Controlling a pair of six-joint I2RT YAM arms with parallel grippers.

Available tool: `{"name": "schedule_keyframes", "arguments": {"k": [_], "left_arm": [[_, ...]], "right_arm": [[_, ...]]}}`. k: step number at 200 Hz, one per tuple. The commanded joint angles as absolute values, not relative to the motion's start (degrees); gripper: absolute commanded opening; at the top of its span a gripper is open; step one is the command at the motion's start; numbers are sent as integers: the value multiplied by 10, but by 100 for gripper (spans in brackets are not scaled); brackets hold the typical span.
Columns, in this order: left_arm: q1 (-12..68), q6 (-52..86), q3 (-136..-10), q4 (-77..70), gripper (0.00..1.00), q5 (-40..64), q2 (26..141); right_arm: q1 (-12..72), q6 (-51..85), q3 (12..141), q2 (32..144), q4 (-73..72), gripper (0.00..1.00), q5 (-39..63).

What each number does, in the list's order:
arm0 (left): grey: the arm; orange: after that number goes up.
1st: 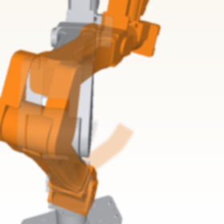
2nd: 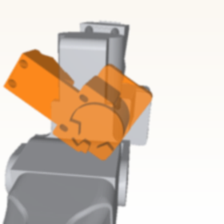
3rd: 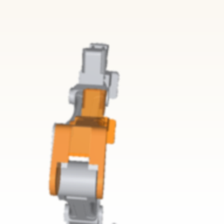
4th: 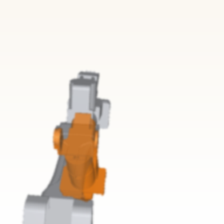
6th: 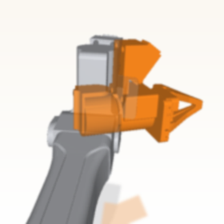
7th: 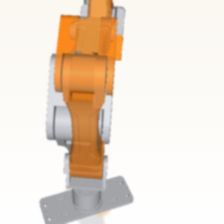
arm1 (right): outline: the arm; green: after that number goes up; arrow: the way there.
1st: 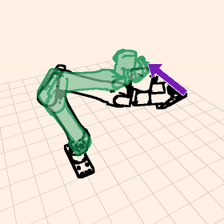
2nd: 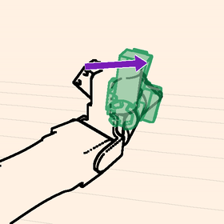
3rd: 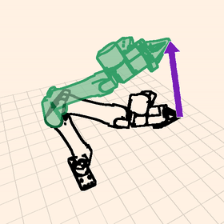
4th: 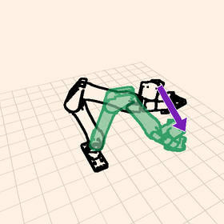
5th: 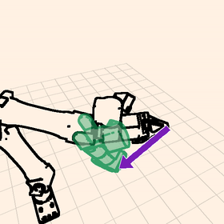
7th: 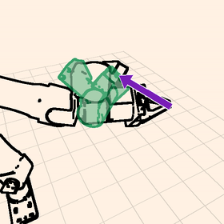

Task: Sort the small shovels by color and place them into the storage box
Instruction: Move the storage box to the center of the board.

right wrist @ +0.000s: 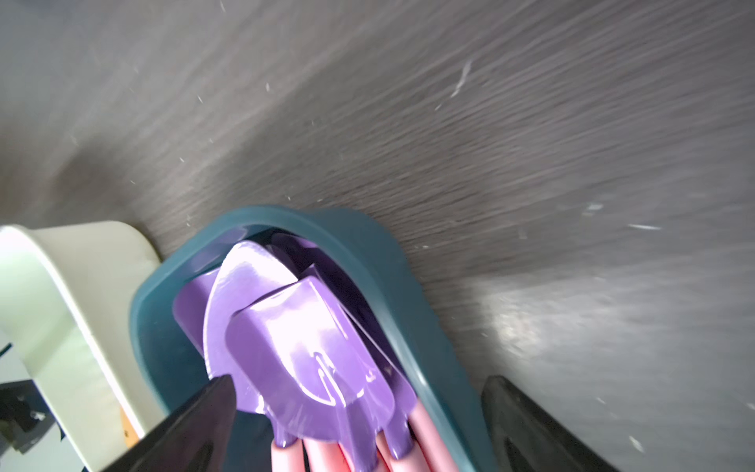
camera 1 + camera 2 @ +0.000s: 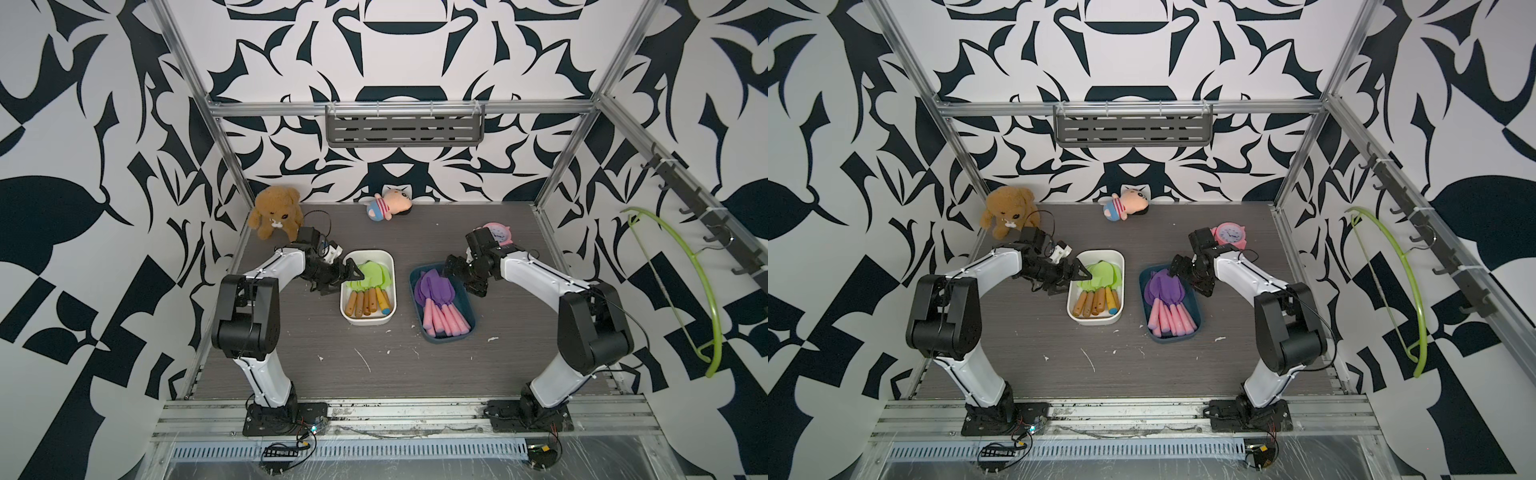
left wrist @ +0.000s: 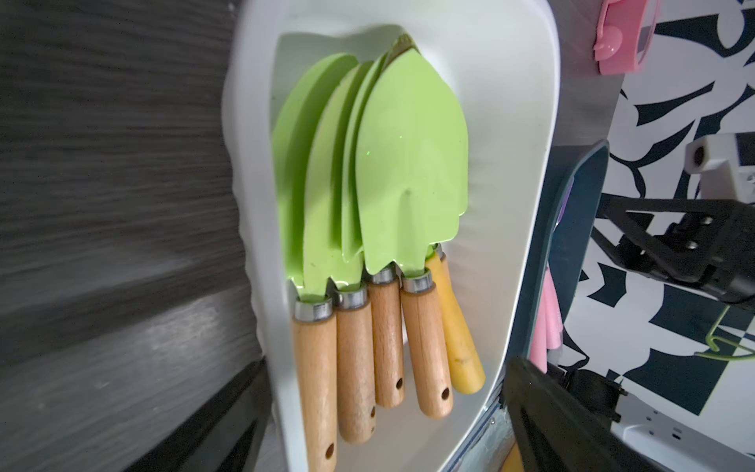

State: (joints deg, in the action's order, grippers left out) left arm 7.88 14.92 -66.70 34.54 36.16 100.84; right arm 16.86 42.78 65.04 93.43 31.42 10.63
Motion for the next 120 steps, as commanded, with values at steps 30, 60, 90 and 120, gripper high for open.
{"name": "schedule_keyframes", "arguments": {"k": [30,60,90,120], "left_arm": [[34,69,-658,307,99,227,910],[-2,11,-581,170,99,120,862],[-36,23,-479,9,99,82,839],[-46,33,-387,-132,100,74,839]], "right_arm": [[162,304,637,841,291,100,-142],[161,204,570,815,168,99,-232],[151,157,490,817,32,99,-279],[143,127,450,845,-57,100,-288]]}}
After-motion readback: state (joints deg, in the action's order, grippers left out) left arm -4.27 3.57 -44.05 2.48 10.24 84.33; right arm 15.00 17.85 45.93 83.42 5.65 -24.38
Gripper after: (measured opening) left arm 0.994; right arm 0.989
